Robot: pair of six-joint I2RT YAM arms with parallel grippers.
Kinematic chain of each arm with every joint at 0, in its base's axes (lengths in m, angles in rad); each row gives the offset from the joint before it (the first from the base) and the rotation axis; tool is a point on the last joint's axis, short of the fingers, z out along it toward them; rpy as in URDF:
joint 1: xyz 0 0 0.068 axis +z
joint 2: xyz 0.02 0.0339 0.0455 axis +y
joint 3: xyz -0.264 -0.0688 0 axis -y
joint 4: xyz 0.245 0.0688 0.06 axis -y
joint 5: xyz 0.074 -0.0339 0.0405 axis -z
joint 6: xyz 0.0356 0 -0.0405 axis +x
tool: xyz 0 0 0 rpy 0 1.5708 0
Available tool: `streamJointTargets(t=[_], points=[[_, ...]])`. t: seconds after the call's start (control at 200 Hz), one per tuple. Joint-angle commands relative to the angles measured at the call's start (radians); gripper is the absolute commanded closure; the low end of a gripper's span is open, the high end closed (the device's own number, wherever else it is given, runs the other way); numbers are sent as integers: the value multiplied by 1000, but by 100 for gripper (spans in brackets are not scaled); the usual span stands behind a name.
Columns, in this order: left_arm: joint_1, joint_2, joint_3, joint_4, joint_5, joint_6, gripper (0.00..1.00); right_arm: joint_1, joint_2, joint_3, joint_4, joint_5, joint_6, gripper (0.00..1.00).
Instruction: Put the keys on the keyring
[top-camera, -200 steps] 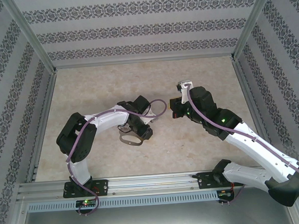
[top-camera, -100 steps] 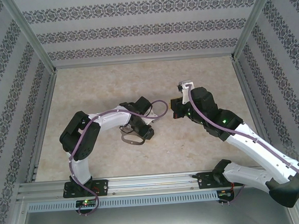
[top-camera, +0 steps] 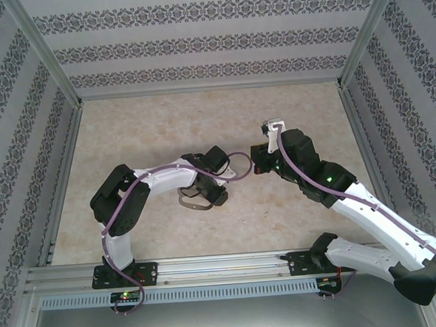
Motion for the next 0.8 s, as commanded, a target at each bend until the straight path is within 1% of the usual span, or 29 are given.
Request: streamJointTargets(t=[0.0,0.18,0.385,0.56,0.664,0.794], points=[[-6,12,14,33,40,-34,71,-6,-11,-13,8,26,20,100],[-7,8,14,60,78,-41,74,-6,-12,-15,6,28,21,100],[-6,21,20,47,64,-35,78,-5,-14,-16,6,31,21,100],[-4,8,17,48,77,-45,81,-6,-15,-17,7,33,22,100],[9,-17,2,69,111,-68,81,-6,-16,-20,9,33,24,100],[53,-54,-23,125,186,-128,80,-6,-15,-21,13,32,24,100]])
